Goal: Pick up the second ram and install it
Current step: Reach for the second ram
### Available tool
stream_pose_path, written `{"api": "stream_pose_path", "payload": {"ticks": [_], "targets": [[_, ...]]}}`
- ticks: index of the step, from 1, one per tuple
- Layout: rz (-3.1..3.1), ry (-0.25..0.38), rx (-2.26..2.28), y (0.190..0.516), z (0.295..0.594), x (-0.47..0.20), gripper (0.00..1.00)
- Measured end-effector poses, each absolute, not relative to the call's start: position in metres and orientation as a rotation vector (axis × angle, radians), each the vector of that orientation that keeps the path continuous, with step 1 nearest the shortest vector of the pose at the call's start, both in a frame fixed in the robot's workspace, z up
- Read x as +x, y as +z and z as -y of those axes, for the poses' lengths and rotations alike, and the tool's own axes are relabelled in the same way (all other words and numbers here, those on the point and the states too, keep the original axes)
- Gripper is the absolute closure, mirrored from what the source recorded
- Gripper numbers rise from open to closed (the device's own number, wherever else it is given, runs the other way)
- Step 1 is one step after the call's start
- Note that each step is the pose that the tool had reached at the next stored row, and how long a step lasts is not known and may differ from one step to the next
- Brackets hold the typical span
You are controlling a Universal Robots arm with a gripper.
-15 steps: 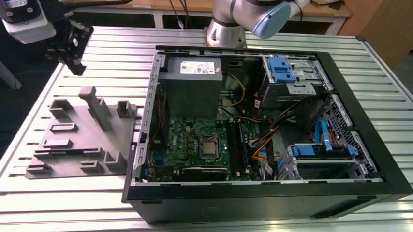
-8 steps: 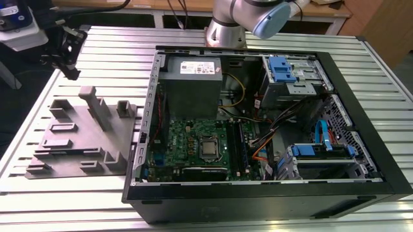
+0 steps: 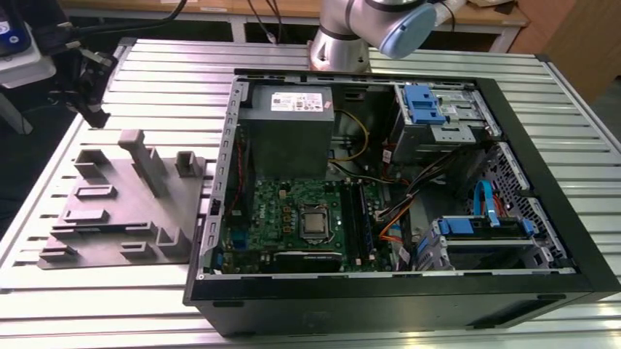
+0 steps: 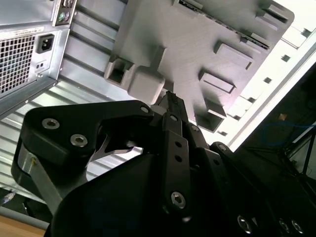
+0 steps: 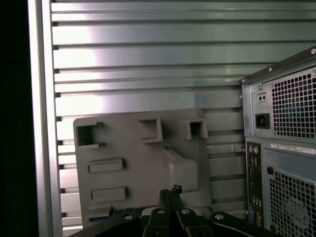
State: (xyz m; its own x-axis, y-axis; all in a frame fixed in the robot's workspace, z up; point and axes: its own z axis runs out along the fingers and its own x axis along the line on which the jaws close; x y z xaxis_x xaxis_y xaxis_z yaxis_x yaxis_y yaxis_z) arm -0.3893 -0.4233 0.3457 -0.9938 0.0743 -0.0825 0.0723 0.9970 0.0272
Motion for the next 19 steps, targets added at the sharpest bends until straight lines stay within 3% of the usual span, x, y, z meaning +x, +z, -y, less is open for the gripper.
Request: {"api": "stream_pose_path", "payload": {"ticks": [19], "targets": [[-3.064, 0.033, 0.113, 0.328, 0.449, -0.405, 0.93]]}}
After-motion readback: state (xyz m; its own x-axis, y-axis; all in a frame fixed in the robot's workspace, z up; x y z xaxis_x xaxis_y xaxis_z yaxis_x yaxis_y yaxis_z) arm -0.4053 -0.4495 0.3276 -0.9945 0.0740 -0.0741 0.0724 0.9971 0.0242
